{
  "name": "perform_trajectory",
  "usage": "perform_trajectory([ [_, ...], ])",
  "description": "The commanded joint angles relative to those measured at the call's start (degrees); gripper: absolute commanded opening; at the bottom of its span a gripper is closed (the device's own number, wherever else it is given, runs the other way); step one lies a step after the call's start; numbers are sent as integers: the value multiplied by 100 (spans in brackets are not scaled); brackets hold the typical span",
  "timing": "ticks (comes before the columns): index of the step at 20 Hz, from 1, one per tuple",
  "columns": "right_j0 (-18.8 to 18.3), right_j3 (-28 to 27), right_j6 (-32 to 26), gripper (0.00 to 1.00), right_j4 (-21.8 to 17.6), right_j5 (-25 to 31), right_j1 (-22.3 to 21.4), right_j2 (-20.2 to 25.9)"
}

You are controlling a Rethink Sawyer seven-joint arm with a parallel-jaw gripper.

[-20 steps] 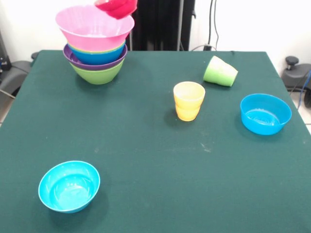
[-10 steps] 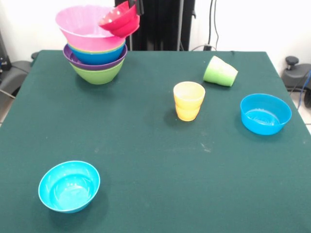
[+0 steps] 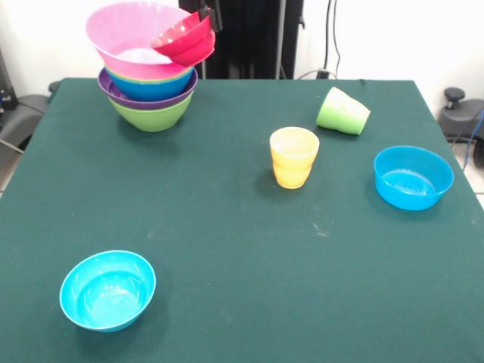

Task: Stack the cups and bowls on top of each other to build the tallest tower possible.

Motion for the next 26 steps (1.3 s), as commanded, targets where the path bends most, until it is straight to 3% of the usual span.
perform_trajectory([
  [1, -196, 339, -320, 0, -507, -145, 191, -20],
  [17, -463, 580, -464, 0, -370, 68, -181, 171],
  [26, -508, 693, -394, 0, -362, -7, -135, 221],
])
